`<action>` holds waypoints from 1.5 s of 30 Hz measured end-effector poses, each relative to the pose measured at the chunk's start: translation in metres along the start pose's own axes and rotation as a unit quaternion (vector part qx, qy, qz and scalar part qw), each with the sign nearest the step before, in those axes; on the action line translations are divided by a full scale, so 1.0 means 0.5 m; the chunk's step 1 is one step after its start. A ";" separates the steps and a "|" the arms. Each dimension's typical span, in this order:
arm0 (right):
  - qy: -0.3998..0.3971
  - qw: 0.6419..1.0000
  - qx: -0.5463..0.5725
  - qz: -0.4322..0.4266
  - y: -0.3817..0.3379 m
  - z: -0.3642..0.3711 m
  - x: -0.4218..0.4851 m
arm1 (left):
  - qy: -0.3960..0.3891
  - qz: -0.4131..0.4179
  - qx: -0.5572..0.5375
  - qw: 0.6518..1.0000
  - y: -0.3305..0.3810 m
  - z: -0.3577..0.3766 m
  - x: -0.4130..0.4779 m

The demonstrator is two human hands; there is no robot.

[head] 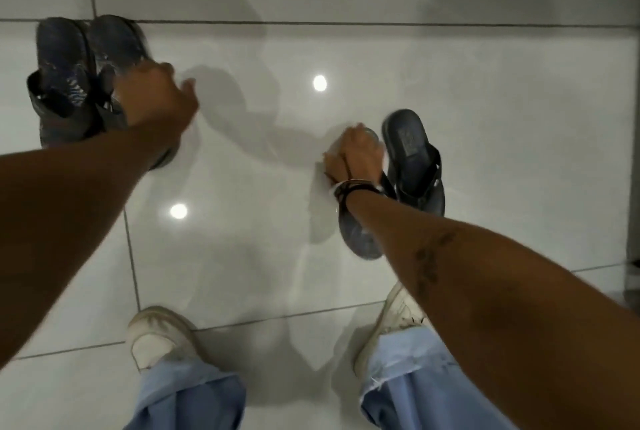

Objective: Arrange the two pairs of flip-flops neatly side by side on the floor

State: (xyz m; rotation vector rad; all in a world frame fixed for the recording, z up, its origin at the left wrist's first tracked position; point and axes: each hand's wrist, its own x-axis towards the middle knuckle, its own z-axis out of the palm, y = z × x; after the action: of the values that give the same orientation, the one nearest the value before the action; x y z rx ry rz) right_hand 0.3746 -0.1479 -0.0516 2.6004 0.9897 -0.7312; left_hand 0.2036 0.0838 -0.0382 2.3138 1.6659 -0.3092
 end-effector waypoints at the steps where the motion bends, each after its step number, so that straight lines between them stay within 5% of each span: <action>1: -0.029 0.998 -0.039 0.033 0.036 -0.003 -0.010 | -0.011 0.033 -0.001 0.999 0.029 0.007 -0.019; 4: -0.112 0.980 -0.120 0.113 0.154 0.018 -0.034 | -0.092 0.110 0.021 0.989 0.114 0.037 -0.078; 6: -0.142 0.979 -0.116 0.087 0.185 0.052 -0.061 | -0.142 0.118 0.043 0.982 0.155 0.074 -0.095; 17: 0.005 0.998 0.027 0.052 0.212 -0.009 0.051 | -0.270 0.053 0.066 0.959 0.237 0.165 -0.122; 23: 0.089 0.981 0.120 0.127 0.220 -0.115 0.189 | -0.255 0.040 0.057 0.964 0.241 0.186 -0.126; 37: 0.082 0.980 0.105 0.147 0.206 -0.094 0.239 | -0.226 0.058 0.054 0.971 0.231 0.205 -0.138; 45: 0.074 0.978 0.114 0.157 0.188 -0.140 0.172 | -0.208 0.074 0.054 0.974 0.233 0.065 -0.111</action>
State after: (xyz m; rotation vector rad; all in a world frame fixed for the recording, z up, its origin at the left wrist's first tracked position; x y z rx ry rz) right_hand 0.5187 -0.1413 -0.0336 2.9512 0.5312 -0.6073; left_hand 0.2961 -0.0116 -0.0395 2.2328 1.2933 -0.8082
